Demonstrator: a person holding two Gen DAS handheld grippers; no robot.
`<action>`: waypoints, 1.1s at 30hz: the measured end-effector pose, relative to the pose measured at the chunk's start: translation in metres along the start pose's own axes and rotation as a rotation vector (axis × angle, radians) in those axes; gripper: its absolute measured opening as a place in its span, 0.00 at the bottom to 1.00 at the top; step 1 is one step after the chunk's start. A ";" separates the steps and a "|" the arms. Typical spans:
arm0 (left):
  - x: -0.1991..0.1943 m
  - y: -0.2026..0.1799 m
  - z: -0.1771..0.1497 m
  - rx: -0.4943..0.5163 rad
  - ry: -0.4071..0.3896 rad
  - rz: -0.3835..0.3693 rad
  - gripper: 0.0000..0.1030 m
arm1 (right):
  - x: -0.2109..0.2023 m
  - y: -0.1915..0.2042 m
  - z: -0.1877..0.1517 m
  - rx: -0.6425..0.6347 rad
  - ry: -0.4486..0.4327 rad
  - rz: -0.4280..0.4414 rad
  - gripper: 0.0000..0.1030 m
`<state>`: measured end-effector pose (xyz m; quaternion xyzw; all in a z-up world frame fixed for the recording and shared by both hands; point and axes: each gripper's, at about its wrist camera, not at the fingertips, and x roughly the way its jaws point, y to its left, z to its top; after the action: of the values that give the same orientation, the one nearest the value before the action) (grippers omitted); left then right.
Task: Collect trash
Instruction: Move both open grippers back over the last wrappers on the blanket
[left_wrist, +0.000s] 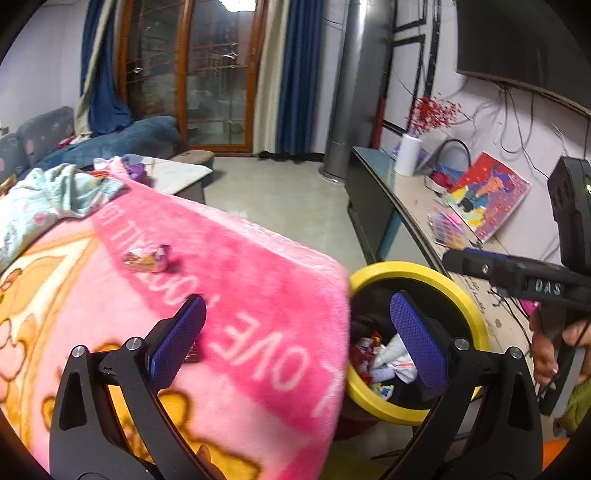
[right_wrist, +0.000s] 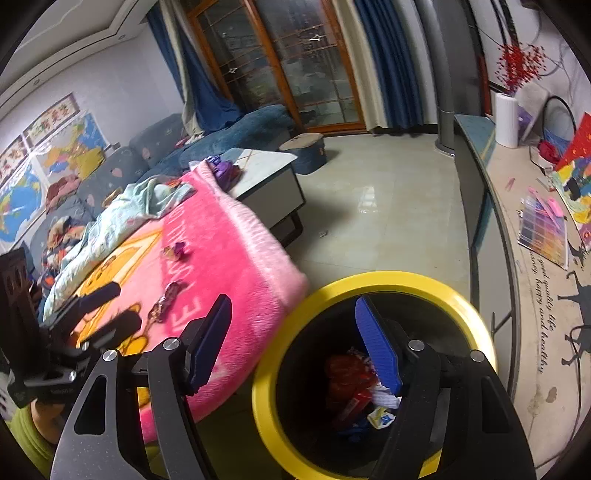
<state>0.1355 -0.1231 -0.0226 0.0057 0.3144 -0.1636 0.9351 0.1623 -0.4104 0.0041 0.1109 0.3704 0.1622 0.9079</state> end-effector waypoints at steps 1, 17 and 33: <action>-0.002 0.004 0.000 -0.005 -0.006 0.008 0.89 | 0.002 0.006 0.000 -0.009 0.004 0.005 0.67; -0.023 0.077 0.003 -0.136 -0.061 0.113 0.89 | 0.037 0.079 -0.009 -0.149 0.076 0.059 0.68; 0.002 0.171 0.020 -0.306 0.011 0.183 0.89 | 0.124 0.158 -0.015 -0.248 0.199 0.141 0.68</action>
<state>0.2020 0.0361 -0.0235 -0.1072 0.3390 -0.0281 0.9342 0.2019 -0.2167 -0.0348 0.0074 0.4270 0.2803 0.8597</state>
